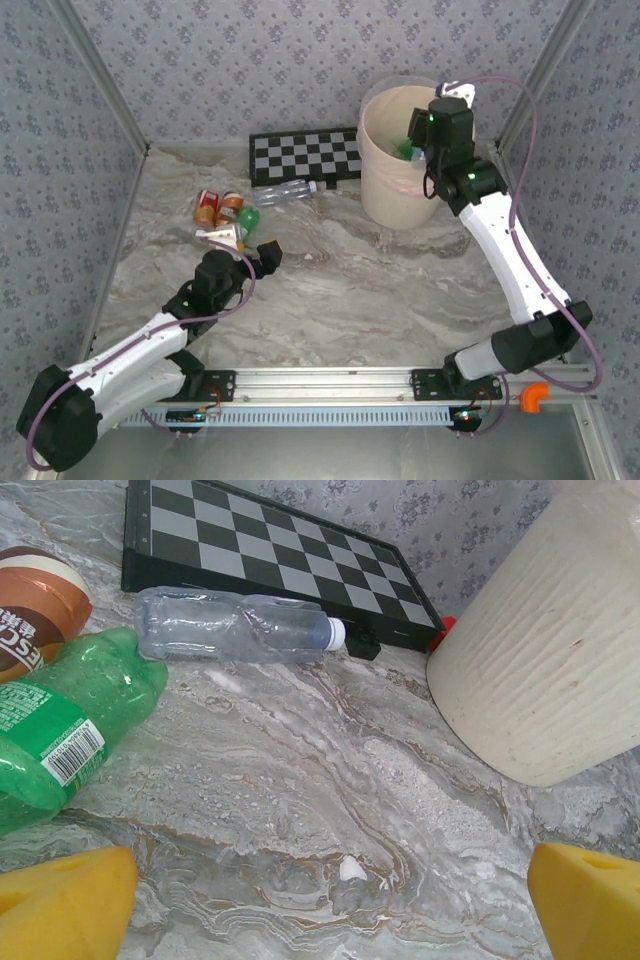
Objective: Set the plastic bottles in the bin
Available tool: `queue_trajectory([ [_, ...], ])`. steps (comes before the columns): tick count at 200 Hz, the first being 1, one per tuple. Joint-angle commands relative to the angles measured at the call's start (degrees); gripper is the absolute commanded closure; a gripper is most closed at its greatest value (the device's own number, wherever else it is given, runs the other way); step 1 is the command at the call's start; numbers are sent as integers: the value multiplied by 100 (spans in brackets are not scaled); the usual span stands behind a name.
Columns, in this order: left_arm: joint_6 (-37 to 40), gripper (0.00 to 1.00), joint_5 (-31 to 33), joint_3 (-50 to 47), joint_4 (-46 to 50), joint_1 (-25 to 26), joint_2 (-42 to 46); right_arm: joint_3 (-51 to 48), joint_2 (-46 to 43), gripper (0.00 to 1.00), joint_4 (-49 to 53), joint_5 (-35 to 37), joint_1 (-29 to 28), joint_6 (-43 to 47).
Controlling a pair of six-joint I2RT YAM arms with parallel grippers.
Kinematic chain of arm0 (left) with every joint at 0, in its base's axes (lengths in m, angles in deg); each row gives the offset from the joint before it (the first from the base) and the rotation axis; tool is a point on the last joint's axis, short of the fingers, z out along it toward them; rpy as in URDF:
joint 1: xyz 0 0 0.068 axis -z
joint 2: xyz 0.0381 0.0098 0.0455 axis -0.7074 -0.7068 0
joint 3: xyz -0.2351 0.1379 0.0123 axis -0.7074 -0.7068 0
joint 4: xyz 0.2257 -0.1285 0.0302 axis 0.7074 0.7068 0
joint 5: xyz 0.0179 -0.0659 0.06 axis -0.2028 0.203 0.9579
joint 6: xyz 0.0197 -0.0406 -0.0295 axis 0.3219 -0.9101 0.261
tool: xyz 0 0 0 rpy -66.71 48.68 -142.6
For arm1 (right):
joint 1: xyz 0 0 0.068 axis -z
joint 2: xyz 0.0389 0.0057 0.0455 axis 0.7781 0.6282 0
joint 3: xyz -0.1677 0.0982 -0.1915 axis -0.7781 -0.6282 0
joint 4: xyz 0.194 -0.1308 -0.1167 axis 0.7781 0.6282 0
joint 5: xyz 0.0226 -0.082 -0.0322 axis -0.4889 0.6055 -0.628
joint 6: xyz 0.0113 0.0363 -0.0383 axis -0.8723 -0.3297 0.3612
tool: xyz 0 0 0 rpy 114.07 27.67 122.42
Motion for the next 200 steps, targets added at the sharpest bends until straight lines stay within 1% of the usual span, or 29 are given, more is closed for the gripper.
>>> queue_trajectory([
  [1, 42, 0, -29, 96, -175, -8, 45, 610, 395, 48, 16, -145, 184, 163],
  [33, 59, 0, -14, 96, -170, -14, 50, 1322, 992, 48, 245, -206, 408, 175],
  [64, 68, 0, -6, 98, -153, -6, 84, 1755, 1453, 47, 480, -316, 505, 80],
  [78, 77, 0, 7, 96, -147, -8, 100, 1794, 1570, 47, 567, -321, 511, 37],
  [102, 86, 0, 15, 96, -138, -10, 131, 1581, 1626, 47, 594, -358, 528, -18],
  [107, 86, 0, 11, 96, -131, -14, 130, 1550, 1630, 44, 611, -391, 531, -28],
  [115, 94, 0, 12, 94, -125, -12, 133, 1520, 1645, 35, 638, -441, 549, -25],
  [129, 88, 0, 20, 95, -134, -9, 119, 1550, 1631, 7, 754, -411, 523, -29],
  [132, 84, 0, 19, 94, -137, -8, 116, 1559, 1623, 2, 780, -402, 521, -29],
  [134, 85, 0, 26, 96, -138, -8, 116, 1562, 1614, 0, 790, -400, 512, -29],
  [168, 65, 0, -14, 98, -164, -12, 47, 1463, 1273, 0, 748, -396, 421, 32],
  [200, 62, 0, -25, 113, -187, -12, -23, 1048, 733, 0, 532, -373, 215, 131],
])
